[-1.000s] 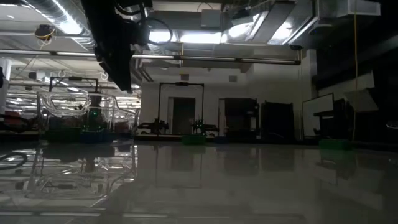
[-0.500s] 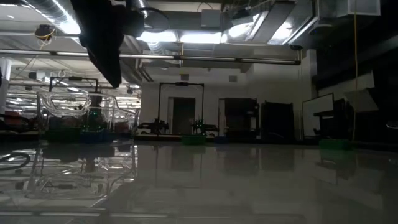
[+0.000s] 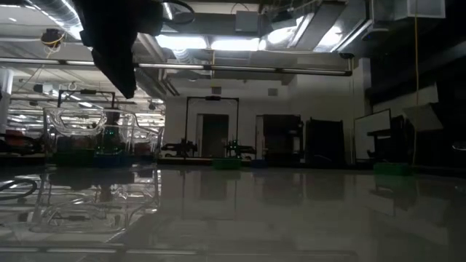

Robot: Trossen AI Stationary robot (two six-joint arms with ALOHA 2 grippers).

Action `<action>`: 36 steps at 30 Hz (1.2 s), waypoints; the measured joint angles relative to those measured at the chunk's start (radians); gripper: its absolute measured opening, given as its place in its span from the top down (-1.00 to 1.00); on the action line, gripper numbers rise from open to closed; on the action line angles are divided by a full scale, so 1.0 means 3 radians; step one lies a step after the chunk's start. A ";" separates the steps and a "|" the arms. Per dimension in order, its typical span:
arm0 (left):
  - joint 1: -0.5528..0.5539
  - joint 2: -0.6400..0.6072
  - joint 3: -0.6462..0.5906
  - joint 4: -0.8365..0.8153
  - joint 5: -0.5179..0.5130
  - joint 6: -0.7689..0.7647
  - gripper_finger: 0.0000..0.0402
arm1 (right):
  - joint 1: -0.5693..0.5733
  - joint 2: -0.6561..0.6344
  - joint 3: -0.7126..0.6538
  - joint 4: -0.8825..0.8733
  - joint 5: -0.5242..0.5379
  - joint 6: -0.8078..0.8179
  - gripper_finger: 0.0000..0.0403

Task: Sort blocks by size
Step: Put the 8 stud red game piece into the bottom transparent bin

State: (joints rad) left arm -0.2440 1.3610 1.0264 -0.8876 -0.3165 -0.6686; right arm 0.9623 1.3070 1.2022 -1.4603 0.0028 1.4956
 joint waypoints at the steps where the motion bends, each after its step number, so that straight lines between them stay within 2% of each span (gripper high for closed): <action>1: -0.0007 0.0001 0.0000 0.0006 -0.0017 -0.0005 -0.14 | 0.0000 0.0050 0.0000 -0.0100 0.0057 0.0001 0.07; 5: -0.0018 0.0001 0.0000 0.0060 -0.0102 -0.0005 -0.14 | -0.0003 0.0243 -0.0002 -0.0395 0.0117 -0.0119 -0.01; 11: -0.0016 0.0001 0.0000 0.0059 -0.0241 0.0047 -0.14 | -0.0001 0.0416 -0.0150 -0.0090 0.0134 -0.0788 -0.11; 18: -0.0016 0.0003 0.0000 0.0059 -0.0305 0.0046 -0.14 | 0.0001 0.0530 -0.0525 0.0239 0.0106 -0.1448 -0.12; 27: -0.0021 0.0005 0.0000 0.0208 -0.0301 0.0070 -0.14 | 0.0000 0.0543 -0.0697 0.0249 0.0104 -0.1563 -0.12; 30: -0.0055 0.0005 0.0000 0.0333 -0.0178 0.0160 -0.14 | 0.0000 0.0543 -0.0697 0.0247 0.0104 -0.1582 -0.12; 33: -0.0111 0.0005 0.0048 0.0347 0.0135 0.0128 -0.14 | 0.0000 0.0543 -0.0697 0.0247 0.0104 -0.1600 -0.12; 36: -0.0217 0.0004 0.0096 0.0391 0.0472 -0.0111 -0.14 | -0.0001 0.0543 -0.0697 0.0247 0.0104 -0.1600 -0.12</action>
State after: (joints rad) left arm -0.3093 1.3621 1.0551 -0.7703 -0.1749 -0.7017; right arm 0.9619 1.4700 0.9932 -1.3861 0.0341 1.0157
